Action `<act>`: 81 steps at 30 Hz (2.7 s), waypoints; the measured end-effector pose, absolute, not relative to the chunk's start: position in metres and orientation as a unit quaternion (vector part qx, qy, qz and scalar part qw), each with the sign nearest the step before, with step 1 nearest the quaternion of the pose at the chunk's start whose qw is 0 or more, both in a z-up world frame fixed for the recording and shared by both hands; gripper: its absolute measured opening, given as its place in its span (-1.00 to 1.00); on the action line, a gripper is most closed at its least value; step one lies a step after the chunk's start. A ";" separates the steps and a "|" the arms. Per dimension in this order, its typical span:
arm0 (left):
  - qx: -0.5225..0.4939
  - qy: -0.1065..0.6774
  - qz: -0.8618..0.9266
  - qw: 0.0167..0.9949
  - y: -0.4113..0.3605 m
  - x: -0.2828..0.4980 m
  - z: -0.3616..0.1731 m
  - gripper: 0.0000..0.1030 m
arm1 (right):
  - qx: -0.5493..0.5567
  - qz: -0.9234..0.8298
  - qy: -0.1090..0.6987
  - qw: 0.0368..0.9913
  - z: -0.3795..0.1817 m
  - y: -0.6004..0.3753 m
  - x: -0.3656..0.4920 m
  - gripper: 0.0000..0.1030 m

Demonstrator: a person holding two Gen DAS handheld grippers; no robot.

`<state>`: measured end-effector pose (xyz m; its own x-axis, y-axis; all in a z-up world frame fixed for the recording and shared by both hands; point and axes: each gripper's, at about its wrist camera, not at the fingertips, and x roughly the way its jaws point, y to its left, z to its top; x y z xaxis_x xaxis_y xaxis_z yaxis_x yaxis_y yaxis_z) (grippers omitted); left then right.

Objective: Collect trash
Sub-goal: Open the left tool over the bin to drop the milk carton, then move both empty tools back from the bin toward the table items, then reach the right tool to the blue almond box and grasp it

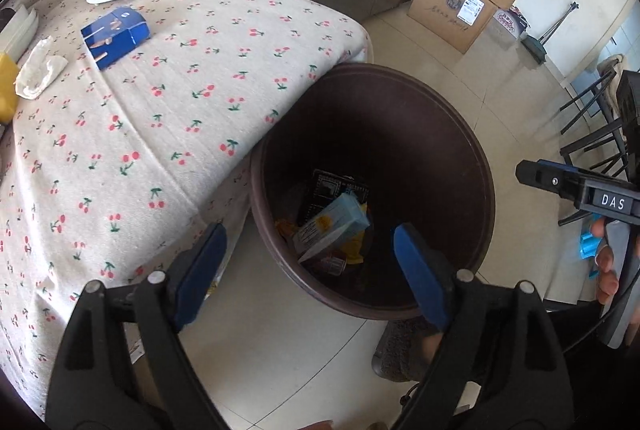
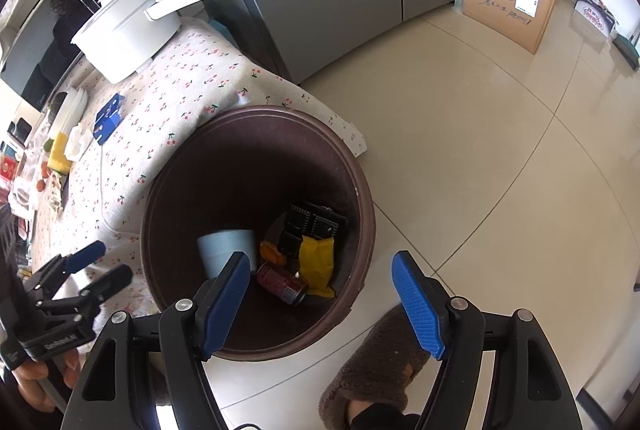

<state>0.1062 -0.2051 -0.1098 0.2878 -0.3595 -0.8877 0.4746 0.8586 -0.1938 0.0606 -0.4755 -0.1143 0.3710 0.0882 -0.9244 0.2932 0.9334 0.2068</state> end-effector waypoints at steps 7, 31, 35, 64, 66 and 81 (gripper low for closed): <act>0.032 0.535 -0.234 0.811 -0.177 0.108 -0.102 0.68 | 0.166 -0.054 0.555 0.814 -0.109 -0.463 0.067 0.47; -0.046 0.517 -0.128 0.845 -0.033 0.125 -0.072 0.69 | 0.107 0.027 0.541 0.834 -0.072 -0.336 0.130 0.55; -0.050 0.515 -0.110 0.849 -0.011 0.129 -0.069 0.70 | 0.100 0.040 0.543 0.833 -0.070 -0.313 0.140 0.56; -0.138 0.538 0.018 0.832 0.101 0.189 -0.087 0.73 | 0.017 0.113 0.549 0.828 -0.121 -0.202 0.308 0.62; -0.142 0.545 0.024 0.826 0.104 0.192 -0.093 0.73 | 0.003 0.119 0.540 0.833 -0.124 -0.197 0.317 0.66; -0.114 0.567 0.041 0.815 0.094 0.210 -0.117 0.73 | -0.037 0.128 0.521 0.843 -0.160 -0.172 0.355 0.75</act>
<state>0.2105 0.0943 -0.1168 0.3540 -0.0622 -0.9332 -0.1967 0.9705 -0.1393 0.3547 -0.1724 -0.1605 0.4243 0.1779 -0.8879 -0.2550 0.9643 0.0714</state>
